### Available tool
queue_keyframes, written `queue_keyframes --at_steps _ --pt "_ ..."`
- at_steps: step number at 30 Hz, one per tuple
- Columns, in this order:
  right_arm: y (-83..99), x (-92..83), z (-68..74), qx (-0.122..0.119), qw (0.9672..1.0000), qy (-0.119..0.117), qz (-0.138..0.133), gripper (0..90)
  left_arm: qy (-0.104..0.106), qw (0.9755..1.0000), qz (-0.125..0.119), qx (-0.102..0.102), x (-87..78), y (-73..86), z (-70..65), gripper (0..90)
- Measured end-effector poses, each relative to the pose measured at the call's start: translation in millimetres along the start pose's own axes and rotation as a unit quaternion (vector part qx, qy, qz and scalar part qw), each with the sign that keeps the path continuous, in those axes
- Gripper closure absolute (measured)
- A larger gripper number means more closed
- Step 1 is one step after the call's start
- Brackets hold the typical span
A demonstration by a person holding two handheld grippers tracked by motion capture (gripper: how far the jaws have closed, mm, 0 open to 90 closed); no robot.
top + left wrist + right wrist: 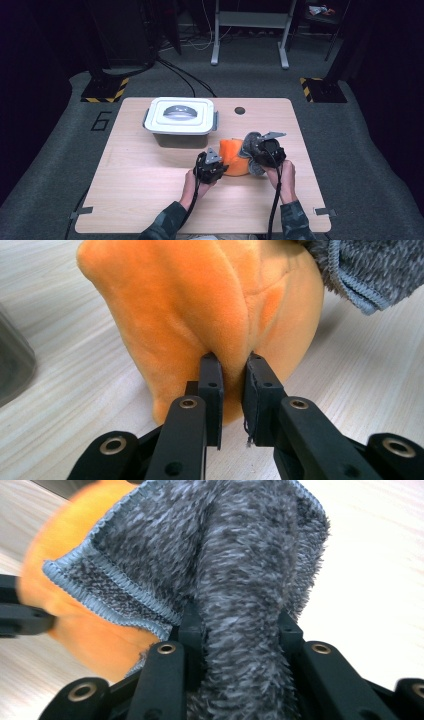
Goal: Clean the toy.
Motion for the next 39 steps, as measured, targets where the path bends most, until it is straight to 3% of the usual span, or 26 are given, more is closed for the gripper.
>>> queue_keyframes --at_steps 6,11,15,17,19,22,25,28,31,33,35,39 --pt "11.7 15.7 -15.0 0.024 0.9995 0.006 0.017 67.0 -0.001 1.0 -0.001 -0.003 0.7 0.5 0.7 79.6" --pt "19.1 33.8 -24.0 0.042 0.9984 -0.012 0.037 67.0 -0.001 1.0 -0.001 -0.003 1.0 0.3 0.6 79.6" --pt "23.7 49.8 -27.7 0.046 0.9969 -0.013 0.063 66.9 -0.001 1.0 -0.001 -0.003 1.0 0.4 1.2 79.5" --pt "26.9 57.0 -29.1 0.049 0.9957 -0.027 0.074 66.9 -0.001 1.0 -0.001 -0.004 0.9 0.5 1.6 79.5" --pt "27.8 54.8 -32.0 0.056 0.9953 -0.034 0.071 66.9 -0.002 1.0 0.0 -0.005 0.9 0.5 2.3 79.3" --pt "25.6 39.7 -34.0 0.059 0.9967 -0.014 0.054 67.0 -0.001 1.0 0.0 -0.005 0.9 0.5 3.3 79.0" --pt "19.6 15.1 -31.3 0.047 0.9988 0.0 0.015 66.9 -0.003 1.0 0.001 -0.005 0.9 0.2 3.3 78.5" --pt "10.7 -6.2 -17.7 0.025 0.9996 -0.008 -0.015 66.9 -0.003 1.0 0.001 -0.006 0.9 0.0 3.7 78.0" --pt "4.2 -5.9 -3.7 -0.004 0.9997 -0.02 -0.01 67.0 -0.003 1.0 0.0 -0.006 0.9 0.1 4.3 76.9" --pt "1.5 2.3 2.0 -0.012 0.9999 -0.002 0.001 67.1 -0.003 1.0 0.0 -0.006 0.0 0.3 4.7 75.2" --pt "0.6 6.7 0.3 -0.004 1.0 -0.008 0.001 67.1 -0.003 1.0 -0.001 -0.005 -0.9 0.5 5.1 72.5" --pt "-0.6 8.2 -4.1 0.0 0.9999 -0.01 0.002 67.1 -0.009 1.0 -0.001 0.001 -2.8 0.6 2.6 58.2"
Point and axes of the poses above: each handheld gripper's, and its own axes: x roughly forward along the jaws, y roughly out of its underside, z roughly to its left, the point moved 2 cm from there along x, roughly forward along the jaws, and after that the axes turned 11 degrees about z, right-handed, at the moved point
